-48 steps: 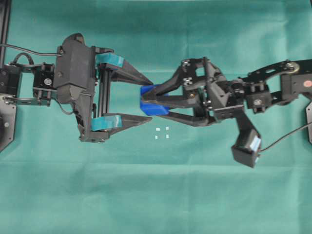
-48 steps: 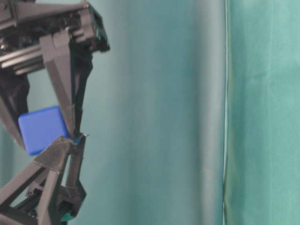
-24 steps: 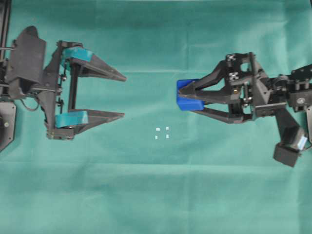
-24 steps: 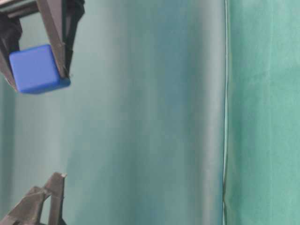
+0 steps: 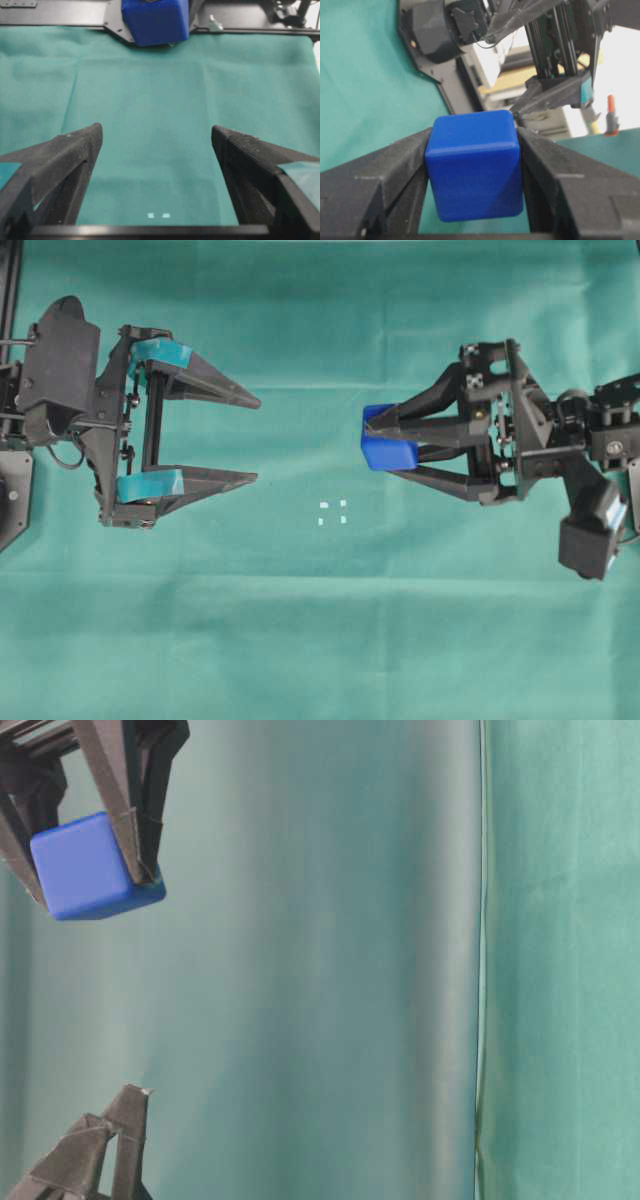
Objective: Handover the blue block to the right arm after grasping it with the left arm, then place it in the designated position.
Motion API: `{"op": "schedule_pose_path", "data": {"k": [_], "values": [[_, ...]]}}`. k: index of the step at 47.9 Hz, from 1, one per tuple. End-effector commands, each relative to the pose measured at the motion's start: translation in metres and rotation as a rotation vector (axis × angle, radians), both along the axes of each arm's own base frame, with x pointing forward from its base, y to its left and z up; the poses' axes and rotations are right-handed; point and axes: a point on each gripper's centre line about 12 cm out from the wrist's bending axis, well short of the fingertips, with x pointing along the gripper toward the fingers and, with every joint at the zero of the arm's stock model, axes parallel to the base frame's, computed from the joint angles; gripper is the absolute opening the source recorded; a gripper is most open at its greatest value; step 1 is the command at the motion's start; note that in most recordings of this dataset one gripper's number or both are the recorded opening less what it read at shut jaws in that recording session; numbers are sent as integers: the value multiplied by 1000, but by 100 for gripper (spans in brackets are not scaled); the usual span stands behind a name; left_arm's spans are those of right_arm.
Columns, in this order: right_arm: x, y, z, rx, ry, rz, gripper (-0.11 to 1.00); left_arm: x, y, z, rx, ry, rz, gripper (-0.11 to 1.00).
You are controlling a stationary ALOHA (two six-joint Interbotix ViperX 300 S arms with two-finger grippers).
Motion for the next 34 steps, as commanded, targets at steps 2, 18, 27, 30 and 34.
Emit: {"op": "schedule_pose_path", "data": {"k": [2, 18, 27, 30, 34], "values": [[0, 0, 15, 140, -34, -24, 53, 1, 1, 11, 0, -31, 3, 99], [-2, -1, 21, 715, -21, -128, 53, 1, 1, 11, 6, -31, 2, 99], [-3, -2, 22, 890, -12, -161, 53, 1, 1, 11, 10, -32, 1, 99], [-4, -2, 23, 925, -10, -170, 53, 1, 1, 11, 10, -31, 1, 99], [-4, -3, 23, 950, -7, -180, 53, 1, 1, 10, 10, -26, 1, 99]]}}
